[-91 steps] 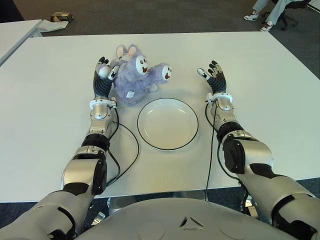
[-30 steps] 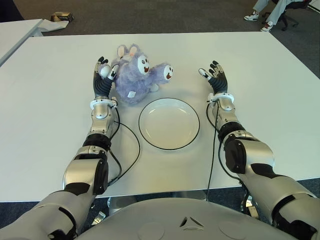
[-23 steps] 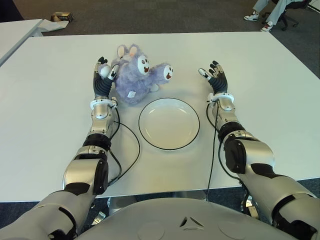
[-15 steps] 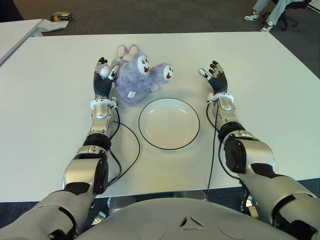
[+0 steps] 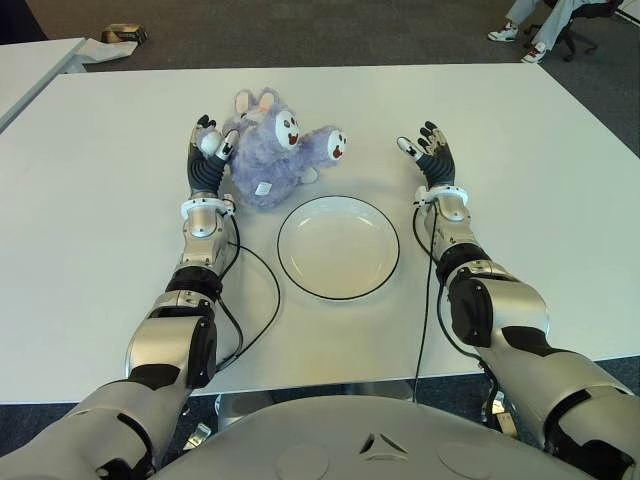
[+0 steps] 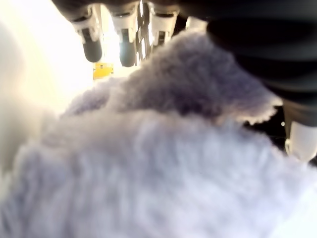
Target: Put the doll into the plate.
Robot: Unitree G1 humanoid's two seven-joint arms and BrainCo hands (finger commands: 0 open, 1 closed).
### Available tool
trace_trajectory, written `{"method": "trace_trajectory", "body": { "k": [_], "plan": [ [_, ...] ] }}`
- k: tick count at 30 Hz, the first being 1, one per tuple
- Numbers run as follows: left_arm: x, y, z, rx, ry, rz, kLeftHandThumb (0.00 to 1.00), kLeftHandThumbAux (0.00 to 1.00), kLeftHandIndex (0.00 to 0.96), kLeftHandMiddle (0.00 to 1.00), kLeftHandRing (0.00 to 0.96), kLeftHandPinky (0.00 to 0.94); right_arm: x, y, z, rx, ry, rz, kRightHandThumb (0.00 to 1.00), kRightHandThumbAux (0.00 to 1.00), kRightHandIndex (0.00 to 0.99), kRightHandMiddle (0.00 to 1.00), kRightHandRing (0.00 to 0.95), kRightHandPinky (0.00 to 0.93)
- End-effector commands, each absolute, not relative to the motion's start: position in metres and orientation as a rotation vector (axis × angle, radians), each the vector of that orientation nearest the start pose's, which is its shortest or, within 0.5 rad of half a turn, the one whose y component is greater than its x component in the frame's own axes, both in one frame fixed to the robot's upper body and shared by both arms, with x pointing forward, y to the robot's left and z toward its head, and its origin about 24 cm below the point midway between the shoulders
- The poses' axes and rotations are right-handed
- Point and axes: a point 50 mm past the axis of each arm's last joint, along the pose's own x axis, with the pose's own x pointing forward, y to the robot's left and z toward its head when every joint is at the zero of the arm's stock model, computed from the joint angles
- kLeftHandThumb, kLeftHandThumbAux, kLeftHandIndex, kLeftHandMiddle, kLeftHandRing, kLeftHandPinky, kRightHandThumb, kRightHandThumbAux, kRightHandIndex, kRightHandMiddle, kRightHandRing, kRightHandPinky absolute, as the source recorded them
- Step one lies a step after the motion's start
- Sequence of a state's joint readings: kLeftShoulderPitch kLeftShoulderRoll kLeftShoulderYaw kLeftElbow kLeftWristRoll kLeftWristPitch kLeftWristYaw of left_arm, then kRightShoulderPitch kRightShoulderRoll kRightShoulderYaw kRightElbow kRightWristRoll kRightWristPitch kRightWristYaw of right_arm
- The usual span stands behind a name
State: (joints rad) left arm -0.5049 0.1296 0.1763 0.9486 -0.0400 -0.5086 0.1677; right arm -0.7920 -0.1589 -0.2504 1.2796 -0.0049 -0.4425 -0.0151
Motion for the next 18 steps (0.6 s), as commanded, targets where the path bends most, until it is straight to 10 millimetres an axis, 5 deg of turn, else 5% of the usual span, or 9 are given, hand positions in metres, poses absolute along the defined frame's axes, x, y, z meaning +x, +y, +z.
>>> {"method": "trace_trajectory", "body": {
  "k": [1, 18],
  "plan": [
    [0.2915, 0.1926, -0.0286, 0.027, 0.131, 0.278, 0.000, 0.495, 0.000, 0.112, 0.085, 0.026, 0.3434, -0.1829, -0.0002, 0.002, 0.236, -0.107, 0.070, 0.684, 0.010, 0.030, 0.021, 0.016],
    [0.2915, 0.1923, -0.0283, 0.031, 0.130, 0.276, 0.000, 0.477, 0.000, 0.118, 0.090, 0.024, 0.3431, -0.1829, -0.0004, 0.000, 0.234, -0.101, 0.061, 0.674, 0.012, 0.027, 0.020, 0.019]
  ]
}}
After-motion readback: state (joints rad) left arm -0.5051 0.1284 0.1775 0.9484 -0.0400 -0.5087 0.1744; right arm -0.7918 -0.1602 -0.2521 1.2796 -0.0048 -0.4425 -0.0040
